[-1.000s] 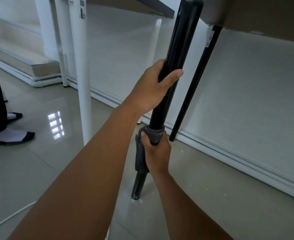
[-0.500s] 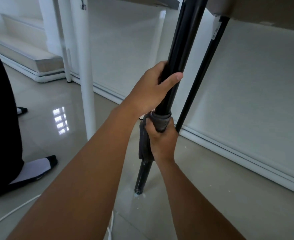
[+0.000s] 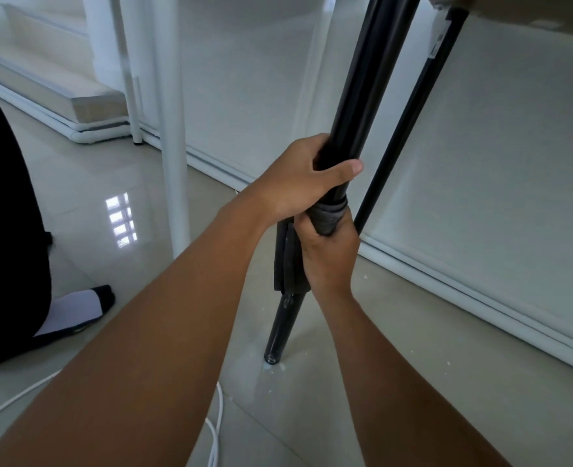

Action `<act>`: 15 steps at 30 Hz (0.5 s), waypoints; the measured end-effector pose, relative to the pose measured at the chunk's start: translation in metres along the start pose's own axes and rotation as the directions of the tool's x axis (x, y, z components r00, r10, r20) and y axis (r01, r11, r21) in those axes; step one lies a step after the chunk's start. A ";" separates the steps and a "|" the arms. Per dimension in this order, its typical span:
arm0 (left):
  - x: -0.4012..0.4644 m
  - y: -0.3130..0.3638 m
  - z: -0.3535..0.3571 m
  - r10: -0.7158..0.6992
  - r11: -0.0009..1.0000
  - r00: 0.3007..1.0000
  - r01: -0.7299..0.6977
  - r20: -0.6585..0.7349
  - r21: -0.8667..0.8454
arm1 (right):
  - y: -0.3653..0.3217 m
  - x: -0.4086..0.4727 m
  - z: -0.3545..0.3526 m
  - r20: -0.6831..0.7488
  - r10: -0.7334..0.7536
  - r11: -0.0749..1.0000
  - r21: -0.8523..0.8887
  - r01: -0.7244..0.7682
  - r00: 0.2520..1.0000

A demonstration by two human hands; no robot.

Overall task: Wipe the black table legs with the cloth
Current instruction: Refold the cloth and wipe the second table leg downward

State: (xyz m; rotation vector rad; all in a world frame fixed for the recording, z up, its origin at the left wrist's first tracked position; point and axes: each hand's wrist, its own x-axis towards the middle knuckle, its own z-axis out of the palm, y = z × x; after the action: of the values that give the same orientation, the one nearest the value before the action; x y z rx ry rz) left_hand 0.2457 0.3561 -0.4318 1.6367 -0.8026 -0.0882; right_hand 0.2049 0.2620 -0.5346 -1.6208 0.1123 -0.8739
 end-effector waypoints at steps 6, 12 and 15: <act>0.001 -0.003 0.002 -0.030 0.999 0.998 0.029 0.052 0.015 | 0.028 -0.023 0.000 0.033 0.138 0.988 0.070 -0.140 0.990; 0.000 -0.008 0.006 -0.060 0.998 0.997 0.061 0.046 -0.010 | 0.016 -0.018 -0.002 0.021 0.144 0.988 0.060 -0.145 0.989; 0.000 -0.012 0.007 -0.066 0.998 0.997 0.066 0.051 -0.003 | 0.005 -0.005 0.001 -0.010 0.056 0.998 0.021 -0.056 0.998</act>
State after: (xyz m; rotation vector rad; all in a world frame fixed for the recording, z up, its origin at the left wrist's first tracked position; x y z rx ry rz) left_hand 0.2480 0.3502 -0.4442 1.6622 -0.7860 -0.1787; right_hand 0.2041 0.2644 -0.5416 -1.5872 0.1550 -0.8377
